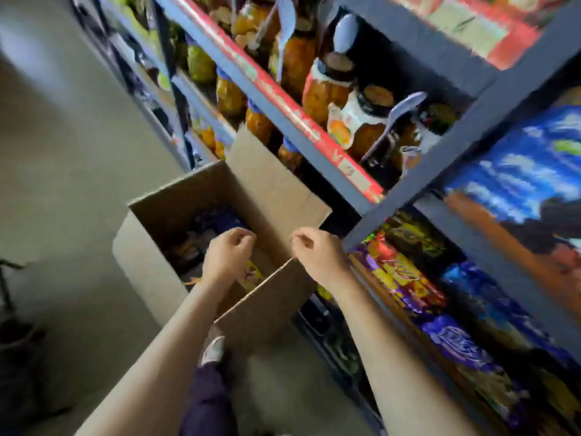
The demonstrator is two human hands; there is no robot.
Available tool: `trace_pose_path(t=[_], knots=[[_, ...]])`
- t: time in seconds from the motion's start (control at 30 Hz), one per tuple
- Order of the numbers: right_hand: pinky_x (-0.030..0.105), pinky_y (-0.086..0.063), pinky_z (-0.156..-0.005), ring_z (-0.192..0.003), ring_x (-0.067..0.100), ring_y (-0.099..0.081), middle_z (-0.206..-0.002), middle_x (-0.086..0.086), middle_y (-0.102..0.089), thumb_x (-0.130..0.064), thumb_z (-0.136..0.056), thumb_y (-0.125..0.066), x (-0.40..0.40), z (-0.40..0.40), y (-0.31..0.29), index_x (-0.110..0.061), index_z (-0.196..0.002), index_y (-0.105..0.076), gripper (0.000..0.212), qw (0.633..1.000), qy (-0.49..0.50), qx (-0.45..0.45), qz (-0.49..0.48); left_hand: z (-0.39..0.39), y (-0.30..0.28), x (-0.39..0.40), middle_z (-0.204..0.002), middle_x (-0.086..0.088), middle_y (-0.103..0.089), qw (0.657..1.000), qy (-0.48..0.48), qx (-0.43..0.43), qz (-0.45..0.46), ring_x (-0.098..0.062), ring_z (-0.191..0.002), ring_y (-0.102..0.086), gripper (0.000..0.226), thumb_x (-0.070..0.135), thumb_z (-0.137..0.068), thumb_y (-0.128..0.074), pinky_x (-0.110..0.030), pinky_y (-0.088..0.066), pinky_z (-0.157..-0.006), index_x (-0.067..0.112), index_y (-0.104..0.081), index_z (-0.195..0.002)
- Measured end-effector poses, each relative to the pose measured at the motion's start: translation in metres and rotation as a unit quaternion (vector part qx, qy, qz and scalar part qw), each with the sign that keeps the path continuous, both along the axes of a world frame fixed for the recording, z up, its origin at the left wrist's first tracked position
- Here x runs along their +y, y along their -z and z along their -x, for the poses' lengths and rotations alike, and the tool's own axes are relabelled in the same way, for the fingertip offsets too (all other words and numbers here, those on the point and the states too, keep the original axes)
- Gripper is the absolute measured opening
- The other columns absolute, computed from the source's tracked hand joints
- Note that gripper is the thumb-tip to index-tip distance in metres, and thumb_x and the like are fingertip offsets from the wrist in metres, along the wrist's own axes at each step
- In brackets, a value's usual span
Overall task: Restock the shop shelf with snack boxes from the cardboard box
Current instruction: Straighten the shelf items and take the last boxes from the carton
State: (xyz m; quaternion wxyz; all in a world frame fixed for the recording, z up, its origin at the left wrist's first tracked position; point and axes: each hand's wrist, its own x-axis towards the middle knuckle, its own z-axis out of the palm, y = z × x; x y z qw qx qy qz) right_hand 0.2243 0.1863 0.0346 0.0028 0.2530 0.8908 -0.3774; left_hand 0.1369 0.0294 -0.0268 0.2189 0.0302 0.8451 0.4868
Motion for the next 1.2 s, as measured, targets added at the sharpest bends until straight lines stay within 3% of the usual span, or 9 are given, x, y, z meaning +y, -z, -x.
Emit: trace_pose_path(t=[0.13,0.3,0.43,0.6,0.7,0.73,0.9,1.07,1.2], knots=[[0.027,-0.047,-0.079,-0.099,0.021,-0.064,-0.103,0.001,-0.071,-0.020,-0.092,-0.059,-0.036,0.066,0.115,-0.019,-0.101,-0.071,0.015,0.986,-0.012,-0.146,0.077,0.043,0.089,-0.039,-0.082,-0.008,-0.063,0.967,-0.084,-0.240,-0.016,-0.019,-0.059,-0.058,0.018,0.019,-0.095,-0.054,-0.020,-0.046,-0.050,0.009,-0.068,-0.100],[0.026,-0.044,-0.088,-0.113,0.026,-0.060,-0.117,0.005,-0.068,-0.022,-0.090,-0.061,-0.037,0.133,0.226,-0.015,-0.113,-0.067,0.025,0.953,0.030,-0.289,0.092,0.093,0.181,-0.032,-0.079,-0.003,-0.062,0.878,-0.196,-0.433,-0.057,-0.015,-0.064,-0.058,0.015,0.017,-0.097,-0.047,-0.026,-0.046,-0.061,0.015,-0.062,-0.097],[0.031,-0.045,-0.096,-0.120,0.030,-0.057,-0.130,0.012,-0.063,-0.022,-0.091,-0.062,-0.027,0.173,0.311,-0.009,-0.124,-0.062,0.035,0.923,0.064,-0.368,0.087,0.119,0.254,-0.007,-0.104,-0.009,-0.062,0.804,-0.285,-0.514,-0.093,-0.026,-0.100,-0.061,0.022,0.023,-0.103,-0.041,-0.037,-0.048,-0.083,0.011,-0.058,-0.109],[0.031,-0.037,-0.106,-0.136,0.031,-0.046,-0.148,0.015,-0.048,-0.019,-0.099,-0.055,-0.013,0.195,0.396,-0.005,-0.141,-0.049,0.045,0.884,0.079,-0.451,0.093,0.124,0.341,0.021,-0.128,-0.025,-0.060,0.744,-0.348,-0.557,-0.126,-0.039,-0.125,-0.055,0.062,0.052,-0.099,-0.044,-0.043,-0.043,-0.108,0.008,-0.051,-0.141],[0.033,-0.038,-0.106,-0.136,0.032,-0.045,-0.148,0.017,-0.046,-0.015,-0.098,-0.055,-0.006,0.190,0.439,-0.002,-0.145,-0.043,0.051,0.869,0.095,-0.472,0.113,0.111,0.415,0.028,-0.115,-0.008,-0.072,0.711,-0.355,-0.598,-0.108,-0.031,-0.105,-0.069,0.075,0.076,-0.070,-0.065,-0.047,-0.057,-0.087,0.023,-0.067,-0.124],[0.033,-0.040,-0.104,-0.134,0.031,-0.048,-0.146,0.017,-0.048,-0.015,-0.097,-0.056,-0.005,0.187,0.448,-0.002,-0.145,-0.044,0.051,0.864,0.100,-0.478,0.124,0.109,0.421,0.032,-0.111,-0.009,-0.073,0.704,-0.349,-0.609,-0.111,-0.030,-0.102,-0.069,0.069,0.075,-0.074,-0.063,-0.049,-0.057,-0.089,0.023,-0.069,-0.119],[0.037,-0.050,-0.098,-0.124,0.031,-0.058,-0.138,0.015,-0.057,-0.016,-0.093,-0.061,-0.007,0.179,0.474,-0.008,-0.140,-0.051,0.049,0.855,0.126,-0.475,0.163,0.118,0.394,0.053,-0.095,-0.014,-0.070,0.725,-0.333,-0.592,-0.114,-0.029,-0.084,-0.066,0.043,0.051,-0.100,-0.047,-0.038,-0.056,-0.078,0.013,-0.066,-0.111],[0.035,-0.048,-0.085,-0.110,0.030,-0.064,-0.123,0.017,-0.066,-0.030,-0.097,-0.058,-0.001,0.179,0.455,-0.005,-0.121,-0.065,0.035,0.872,0.138,-0.436,0.175,0.123,0.380,0.052,-0.106,-0.013,-0.071,0.762,-0.303,-0.568,-0.071,-0.032,-0.097,-0.068,0.042,0.047,-0.093,-0.051,-0.048,-0.052,-0.098,0.017,-0.064,-0.119],[0.027,-0.042,-0.087,-0.121,0.031,-0.057,-0.132,0.013,-0.059,-0.036,-0.094,-0.065,-0.004,0.187,0.408,-0.007,-0.135,-0.054,0.052,0.892,0.186,-0.355,0.209,0.124,0.347,0.045,-0.114,-0.004,-0.067,0.813,-0.291,-0.503,-0.038,-0.024,-0.102,-0.063,0.045,0.050,-0.091,-0.062,-0.040,-0.049,-0.100,0.018,-0.059,-0.123]])
